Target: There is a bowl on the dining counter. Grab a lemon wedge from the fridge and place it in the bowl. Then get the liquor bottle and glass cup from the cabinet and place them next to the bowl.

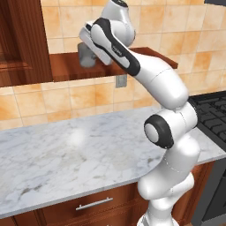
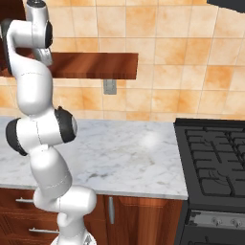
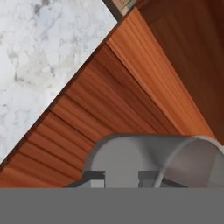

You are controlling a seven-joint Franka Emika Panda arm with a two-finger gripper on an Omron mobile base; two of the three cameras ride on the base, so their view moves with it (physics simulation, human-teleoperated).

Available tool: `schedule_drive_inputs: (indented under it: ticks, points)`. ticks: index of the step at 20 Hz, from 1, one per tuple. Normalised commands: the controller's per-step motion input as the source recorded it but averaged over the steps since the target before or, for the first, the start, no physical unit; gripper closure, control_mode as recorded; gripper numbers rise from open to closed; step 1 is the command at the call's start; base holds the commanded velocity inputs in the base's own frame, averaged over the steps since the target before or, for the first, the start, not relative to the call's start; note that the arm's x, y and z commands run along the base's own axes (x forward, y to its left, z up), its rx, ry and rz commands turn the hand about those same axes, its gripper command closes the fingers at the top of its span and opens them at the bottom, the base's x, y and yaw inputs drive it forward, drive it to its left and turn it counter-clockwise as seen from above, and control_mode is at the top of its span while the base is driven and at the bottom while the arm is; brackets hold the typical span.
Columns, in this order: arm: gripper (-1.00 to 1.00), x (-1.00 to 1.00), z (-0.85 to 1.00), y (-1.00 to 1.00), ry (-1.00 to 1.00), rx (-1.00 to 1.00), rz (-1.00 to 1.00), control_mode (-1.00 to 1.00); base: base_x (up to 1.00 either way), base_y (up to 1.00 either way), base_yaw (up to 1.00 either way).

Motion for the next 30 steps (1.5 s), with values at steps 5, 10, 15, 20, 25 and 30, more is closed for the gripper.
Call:
schedule_drive_inputs:
  ticks: [5, 10, 15, 20, 25, 30]
  points:
    - [1.00, -0.50, -0.10, -0.08, -0.31, 0.09, 0.00, -1.00, 0.00, 0.00, 0.00]
    - [1.00, -0.60, -0.10, -0.21, -0.24, 0.10, 0.00, -1.00, 0.00, 0.00, 0.00]
    - [1.00, -1.00, 0.07, -0.53, -0.15, 0.11, -0.12, -1.00, 0.00, 0.00, 0.00]
    - [1.00, -1.00, 0.01, -0.95, 0.00, 0.13, -0.17, -1.00, 0.00, 0.00, 0.00]
    - [1.00, -1.00, 0.00, -0.94, -0.04, 0.13, -0.14, -1.00, 0.00, 0.00, 0.00]
    - [1.00, -1.00, 0.01, -0.56, -0.12, 0.10, -0.19, -1.00, 0.00, 0.00, 0.00]
